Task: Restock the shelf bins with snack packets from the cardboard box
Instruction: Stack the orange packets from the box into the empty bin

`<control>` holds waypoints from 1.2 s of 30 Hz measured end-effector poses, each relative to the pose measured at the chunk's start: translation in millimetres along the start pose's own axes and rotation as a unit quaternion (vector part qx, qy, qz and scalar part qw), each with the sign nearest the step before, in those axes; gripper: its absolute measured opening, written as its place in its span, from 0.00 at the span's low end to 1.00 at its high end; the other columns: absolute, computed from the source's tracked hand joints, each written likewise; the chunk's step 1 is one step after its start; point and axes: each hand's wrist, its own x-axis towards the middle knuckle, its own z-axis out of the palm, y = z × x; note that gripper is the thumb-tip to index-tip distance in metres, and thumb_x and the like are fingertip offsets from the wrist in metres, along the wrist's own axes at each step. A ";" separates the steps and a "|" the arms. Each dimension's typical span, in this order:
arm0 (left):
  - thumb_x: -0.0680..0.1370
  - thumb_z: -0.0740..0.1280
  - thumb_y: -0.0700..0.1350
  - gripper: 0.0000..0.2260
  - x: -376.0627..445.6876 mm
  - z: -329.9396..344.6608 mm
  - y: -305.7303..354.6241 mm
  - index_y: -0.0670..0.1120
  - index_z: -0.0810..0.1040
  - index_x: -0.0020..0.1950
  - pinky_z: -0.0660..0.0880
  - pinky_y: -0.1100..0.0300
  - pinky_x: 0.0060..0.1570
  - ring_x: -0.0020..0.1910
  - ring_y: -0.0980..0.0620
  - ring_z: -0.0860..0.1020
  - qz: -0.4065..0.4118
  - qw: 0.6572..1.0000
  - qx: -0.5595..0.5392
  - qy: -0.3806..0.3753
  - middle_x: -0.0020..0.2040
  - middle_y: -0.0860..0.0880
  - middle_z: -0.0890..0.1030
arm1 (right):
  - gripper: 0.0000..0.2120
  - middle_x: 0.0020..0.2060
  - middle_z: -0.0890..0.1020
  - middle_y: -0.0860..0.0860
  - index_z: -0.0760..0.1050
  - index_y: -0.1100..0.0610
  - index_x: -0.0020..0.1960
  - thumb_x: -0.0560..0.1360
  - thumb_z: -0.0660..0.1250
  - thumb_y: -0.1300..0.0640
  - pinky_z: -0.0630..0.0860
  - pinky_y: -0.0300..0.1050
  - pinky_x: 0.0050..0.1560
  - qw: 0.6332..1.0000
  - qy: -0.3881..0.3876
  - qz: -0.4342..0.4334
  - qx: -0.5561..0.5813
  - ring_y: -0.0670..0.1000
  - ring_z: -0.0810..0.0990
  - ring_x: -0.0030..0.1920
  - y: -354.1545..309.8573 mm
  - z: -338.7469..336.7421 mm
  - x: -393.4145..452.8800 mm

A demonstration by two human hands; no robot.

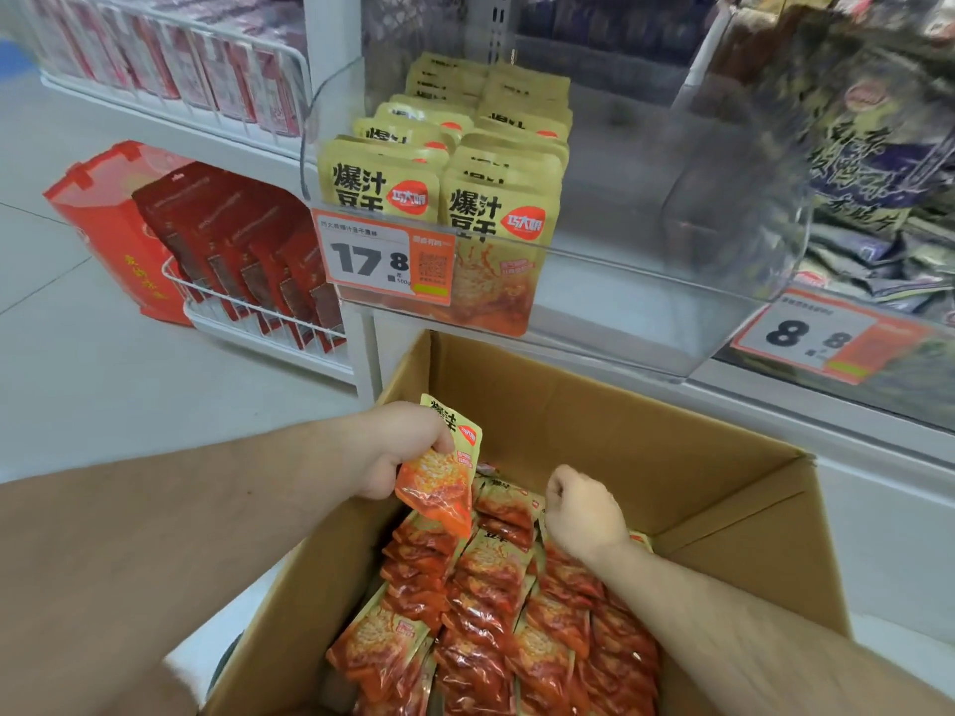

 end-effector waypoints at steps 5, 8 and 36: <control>0.79 0.64 0.35 0.11 -11.2 6.2 0.4 0.38 0.72 0.62 0.77 0.54 0.38 0.45 0.44 0.81 0.015 1.000 0.001 -0.020 0.50 0.40 0.81 | 0.16 0.58 0.79 0.54 0.74 0.55 0.60 0.73 0.62 0.57 0.76 0.47 0.56 0.994 -0.059 0.065 -0.070 0.58 0.78 0.60 10.2 15.9 -5.8; 0.79 0.65 0.36 0.13 -7.5 6.3 -3.5 0.40 0.72 0.63 0.78 0.54 0.39 0.47 0.44 0.81 0.005 1.000 0.014 -0.021 0.51 0.41 0.81 | 0.21 0.62 0.77 0.53 0.70 0.52 0.66 0.74 0.63 0.55 0.75 0.48 0.59 0.991 -0.069 0.087 -0.079 0.57 0.77 0.62 10.6 40.3 3.0; 0.81 0.62 0.58 0.22 -69.6 19.2 12.3 0.39 0.82 0.56 0.80 0.52 0.42 0.41 0.43 0.85 0.080 0.969 -0.187 -0.143 0.46 0.40 0.86 | 0.06 0.59 0.80 0.55 0.69 0.51 0.53 0.82 0.53 0.56 0.57 0.48 0.77 0.902 0.227 -0.355 0.095 0.50 0.77 0.62 -68.8 -91.4 -114.1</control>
